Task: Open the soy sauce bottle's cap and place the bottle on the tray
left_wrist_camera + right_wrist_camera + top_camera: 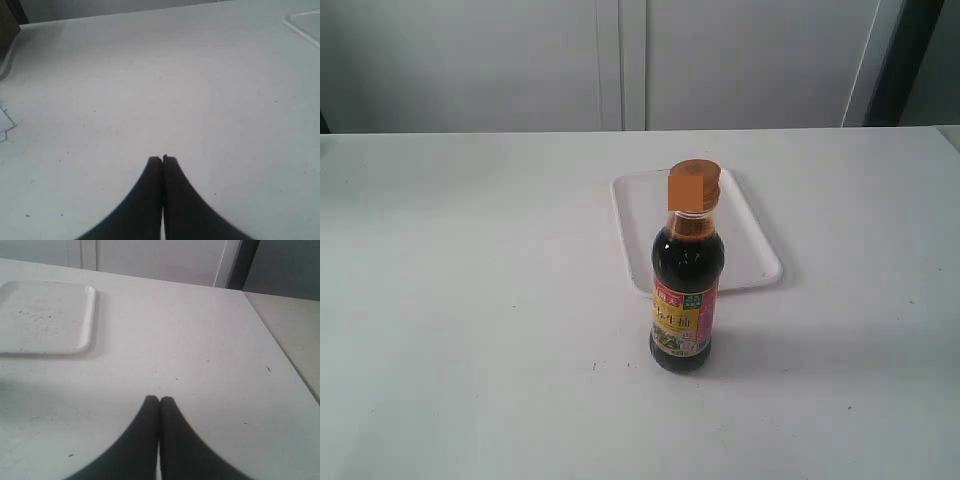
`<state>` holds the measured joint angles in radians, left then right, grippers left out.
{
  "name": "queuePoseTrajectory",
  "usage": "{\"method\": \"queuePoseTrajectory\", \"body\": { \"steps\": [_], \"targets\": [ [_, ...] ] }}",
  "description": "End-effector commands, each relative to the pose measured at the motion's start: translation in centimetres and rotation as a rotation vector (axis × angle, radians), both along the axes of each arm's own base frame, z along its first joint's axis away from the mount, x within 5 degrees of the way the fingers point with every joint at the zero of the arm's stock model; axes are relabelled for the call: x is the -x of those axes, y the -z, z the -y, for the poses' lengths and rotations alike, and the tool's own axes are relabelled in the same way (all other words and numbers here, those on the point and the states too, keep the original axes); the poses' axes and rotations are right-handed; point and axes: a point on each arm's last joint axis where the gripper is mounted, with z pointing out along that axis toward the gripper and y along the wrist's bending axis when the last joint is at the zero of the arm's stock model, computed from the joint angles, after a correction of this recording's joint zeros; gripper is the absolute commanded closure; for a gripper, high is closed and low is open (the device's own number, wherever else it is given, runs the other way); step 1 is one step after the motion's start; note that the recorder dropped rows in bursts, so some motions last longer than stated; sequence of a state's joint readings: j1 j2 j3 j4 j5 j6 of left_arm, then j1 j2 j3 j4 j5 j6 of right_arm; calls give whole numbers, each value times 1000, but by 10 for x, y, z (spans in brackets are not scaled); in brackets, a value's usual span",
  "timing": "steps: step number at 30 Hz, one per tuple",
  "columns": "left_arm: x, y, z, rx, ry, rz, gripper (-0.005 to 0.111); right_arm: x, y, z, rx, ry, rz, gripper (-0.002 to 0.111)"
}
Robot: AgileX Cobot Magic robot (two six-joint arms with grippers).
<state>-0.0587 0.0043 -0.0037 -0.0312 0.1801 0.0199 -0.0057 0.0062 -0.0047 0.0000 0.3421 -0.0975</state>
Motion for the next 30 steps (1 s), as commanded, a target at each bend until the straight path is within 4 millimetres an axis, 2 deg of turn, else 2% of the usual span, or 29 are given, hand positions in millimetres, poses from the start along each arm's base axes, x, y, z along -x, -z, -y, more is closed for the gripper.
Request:
{"method": "queuePoseTrajectory", "body": {
  "steps": [1, 4, 8, 17, 22, 24, 30],
  "targets": [
    [-1, -4, 0, 25, -6, 58, 107, 0, 1, 0, 0, 1, 8, 108],
    [-1, -4, 0, 27, -6, 59, 107, 0, 1, 0, 0, 1, 8, 108],
    [-2, -6, 1, 155, -28, 67, 107, 0, 1, 0, 0, 1, 8, 108],
    [-2, -9, 1, 155, -31, 103, 107, 0, 1, 0, 0, 1, 8, 108],
    [-4, -27, -1, 263, -49, 293, 107, 0, 1, 0, 0, 1, 8, 108],
    [-4, -31, -2, 271, -50, 314, 107, 0, 1, 0, 0, 1, 8, 108],
    [1, -76, -2, 252, -36, 427, 107, 0, 1, 0, 0, 1, 8, 108]
  ]
}}
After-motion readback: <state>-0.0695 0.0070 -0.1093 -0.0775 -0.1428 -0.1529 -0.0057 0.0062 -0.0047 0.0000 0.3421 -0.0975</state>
